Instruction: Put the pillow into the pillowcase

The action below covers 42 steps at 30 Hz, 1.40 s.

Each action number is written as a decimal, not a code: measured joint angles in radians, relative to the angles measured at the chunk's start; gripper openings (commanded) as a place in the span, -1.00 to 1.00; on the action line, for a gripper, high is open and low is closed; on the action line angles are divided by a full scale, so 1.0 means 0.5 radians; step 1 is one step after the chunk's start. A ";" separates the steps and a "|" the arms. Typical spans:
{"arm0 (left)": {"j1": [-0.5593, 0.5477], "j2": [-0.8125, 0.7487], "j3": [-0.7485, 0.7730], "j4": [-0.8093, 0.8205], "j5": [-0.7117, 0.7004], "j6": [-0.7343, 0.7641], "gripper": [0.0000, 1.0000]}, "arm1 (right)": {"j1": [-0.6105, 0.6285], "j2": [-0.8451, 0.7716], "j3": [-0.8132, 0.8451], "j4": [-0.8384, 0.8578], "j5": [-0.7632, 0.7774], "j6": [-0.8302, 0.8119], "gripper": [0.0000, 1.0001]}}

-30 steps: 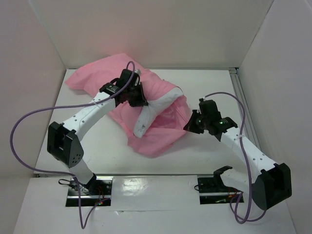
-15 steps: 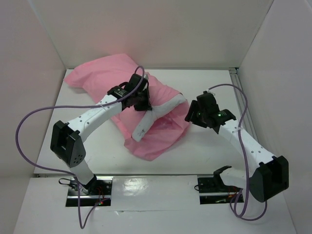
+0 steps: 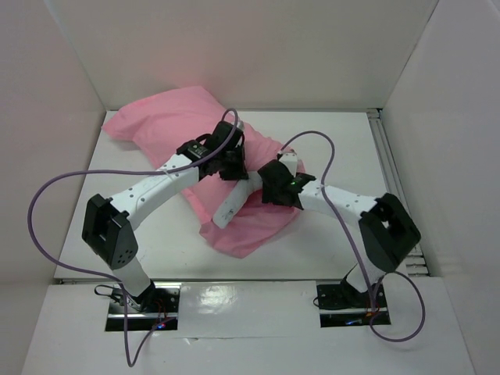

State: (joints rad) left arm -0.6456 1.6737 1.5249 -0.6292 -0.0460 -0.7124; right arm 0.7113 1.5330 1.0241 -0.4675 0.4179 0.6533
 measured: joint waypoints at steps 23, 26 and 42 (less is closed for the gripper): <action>0.057 -0.078 -0.002 -0.043 0.046 0.198 -1.00 | -0.868 -0.346 -0.168 0.610 -0.558 0.073 -1.00; 0.008 -0.076 0.009 -0.080 -0.006 0.274 -1.00 | -1.009 -0.362 -0.196 0.678 -0.912 0.075 -1.00; -0.550 0.124 0.860 -0.035 -0.509 0.748 0.70 | -0.907 -0.355 -0.141 0.626 -1.081 -0.095 -1.00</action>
State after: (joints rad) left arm -0.9207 1.7359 1.9549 -0.6468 -0.3004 -0.3386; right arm 0.2577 1.3556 0.9535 -0.1547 -0.1226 0.6056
